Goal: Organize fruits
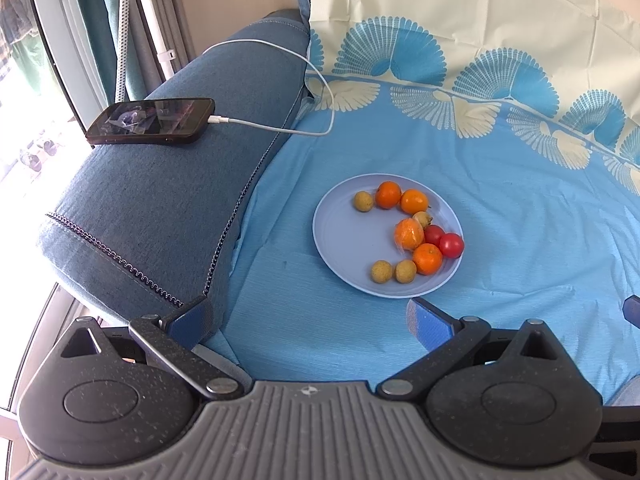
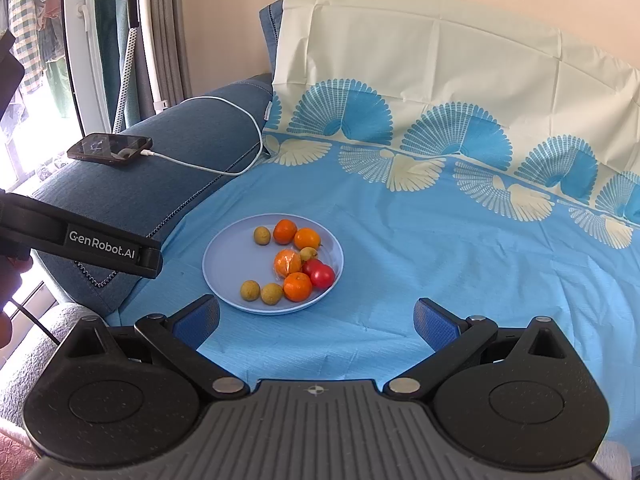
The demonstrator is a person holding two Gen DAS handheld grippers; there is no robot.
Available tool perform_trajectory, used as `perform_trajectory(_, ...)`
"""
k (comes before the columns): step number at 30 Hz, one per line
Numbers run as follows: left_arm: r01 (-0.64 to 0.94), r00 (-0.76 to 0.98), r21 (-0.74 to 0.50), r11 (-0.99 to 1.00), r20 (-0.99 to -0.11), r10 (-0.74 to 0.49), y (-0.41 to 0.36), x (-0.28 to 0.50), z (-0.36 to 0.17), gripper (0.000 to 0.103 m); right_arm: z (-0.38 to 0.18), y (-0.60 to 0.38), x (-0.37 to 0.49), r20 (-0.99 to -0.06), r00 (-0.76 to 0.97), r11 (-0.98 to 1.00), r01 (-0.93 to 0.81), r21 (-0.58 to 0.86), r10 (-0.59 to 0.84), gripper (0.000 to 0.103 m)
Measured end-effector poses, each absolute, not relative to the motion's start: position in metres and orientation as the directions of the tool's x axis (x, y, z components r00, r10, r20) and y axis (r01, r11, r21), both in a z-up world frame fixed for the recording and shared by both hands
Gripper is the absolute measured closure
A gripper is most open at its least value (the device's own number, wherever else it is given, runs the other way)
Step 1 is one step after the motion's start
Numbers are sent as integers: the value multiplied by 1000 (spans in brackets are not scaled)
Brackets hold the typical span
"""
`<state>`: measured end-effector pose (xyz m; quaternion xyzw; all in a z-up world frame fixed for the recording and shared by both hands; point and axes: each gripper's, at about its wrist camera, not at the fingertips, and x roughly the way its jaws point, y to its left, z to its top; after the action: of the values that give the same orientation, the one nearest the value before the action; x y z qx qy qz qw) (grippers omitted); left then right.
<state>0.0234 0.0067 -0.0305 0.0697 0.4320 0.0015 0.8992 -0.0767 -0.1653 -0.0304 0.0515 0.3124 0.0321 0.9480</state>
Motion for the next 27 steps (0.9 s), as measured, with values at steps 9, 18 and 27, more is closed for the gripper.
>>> perform_trajectory(9,60,624,126,990,-779,61,6,26,-30,0,-28,-171,-74,-588,805,993,-15,116,81,1)
perform_trajectory(18,60,620,129,990,-782,64,6,28,-31,0,-27,-172,-71,-593,801,993,-18,114,83,1)
perform_trajectory(27,55,612,130,990,-788,70,7,34,-35,0,-28,-171,-67,-603,794,994,-14,109,77,1)
